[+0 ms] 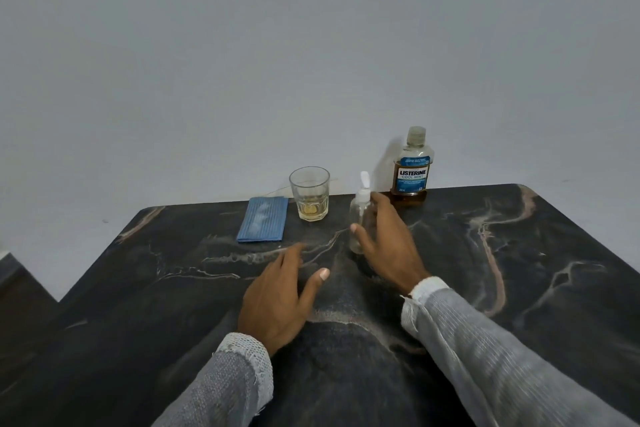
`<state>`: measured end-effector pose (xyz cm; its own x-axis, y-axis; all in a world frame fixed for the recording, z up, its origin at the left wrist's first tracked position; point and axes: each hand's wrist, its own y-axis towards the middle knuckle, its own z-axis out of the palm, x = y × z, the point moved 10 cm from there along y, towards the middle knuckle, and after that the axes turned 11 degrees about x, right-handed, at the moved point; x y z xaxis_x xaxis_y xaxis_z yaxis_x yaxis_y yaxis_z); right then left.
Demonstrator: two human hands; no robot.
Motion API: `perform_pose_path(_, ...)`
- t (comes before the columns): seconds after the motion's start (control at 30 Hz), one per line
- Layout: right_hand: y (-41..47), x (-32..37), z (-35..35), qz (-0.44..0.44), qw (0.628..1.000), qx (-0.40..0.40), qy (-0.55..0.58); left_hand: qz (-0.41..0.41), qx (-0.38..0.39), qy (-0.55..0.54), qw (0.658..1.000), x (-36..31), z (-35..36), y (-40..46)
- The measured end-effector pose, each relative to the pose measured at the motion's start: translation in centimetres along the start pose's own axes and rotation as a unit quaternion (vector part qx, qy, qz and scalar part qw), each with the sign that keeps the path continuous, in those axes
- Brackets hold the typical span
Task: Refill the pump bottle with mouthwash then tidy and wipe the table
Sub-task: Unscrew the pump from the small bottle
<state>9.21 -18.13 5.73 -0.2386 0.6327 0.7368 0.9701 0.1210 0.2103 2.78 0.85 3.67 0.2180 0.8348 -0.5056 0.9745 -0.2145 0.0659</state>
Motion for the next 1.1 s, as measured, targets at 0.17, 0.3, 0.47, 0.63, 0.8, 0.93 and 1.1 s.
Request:
perform_pose_path(0.17, -8.0, 3.3, 0.3, -0.064, 0.998, -0.004, -0.009, -0.013, -0.007, -0.120, 0.993, -1.0, -0.6, -4.7)
perform_pose_path(0.3, -12.8, 5.6, 1.5, -0.090, 0.996, 0.015, 0.014, -0.018, -0.058, -0.267, 0.962, -1.2, -1.1, -8.7)
perform_pose_path(0.47, -17.4, 7.3, 2.6, -0.116, 0.992, 0.002, 0.047, -0.013, -0.117, -0.367, 0.923, -0.8, -0.5, -13.3)
perform_pose_path(0.63, -19.9, 7.8, 3.7, -0.107, 0.993, -0.004, 0.054, -0.023, -0.132, -0.401, 0.906, -0.4, 0.8, -15.8)
perform_pose_path(0.8, -21.3, 7.7, 4.7, -0.119, 0.992, -0.017, 0.044, 0.007, -0.135, -0.399, 0.907, -1.0, -0.1, -16.1)
perform_pose_path(0.93, -21.5, 7.6, 5.1, -0.123, 0.991, -0.011, 0.057, 0.047, -0.109, -0.383, 0.916, -2.0, -1.1, -15.3)
perform_pose_path(1.1, -21.5, 7.7, 5.4, -0.129, 0.990, 0.006, 0.056, 0.102, -0.044, -0.373, 0.921, -4.6, -1.2, -13.9)
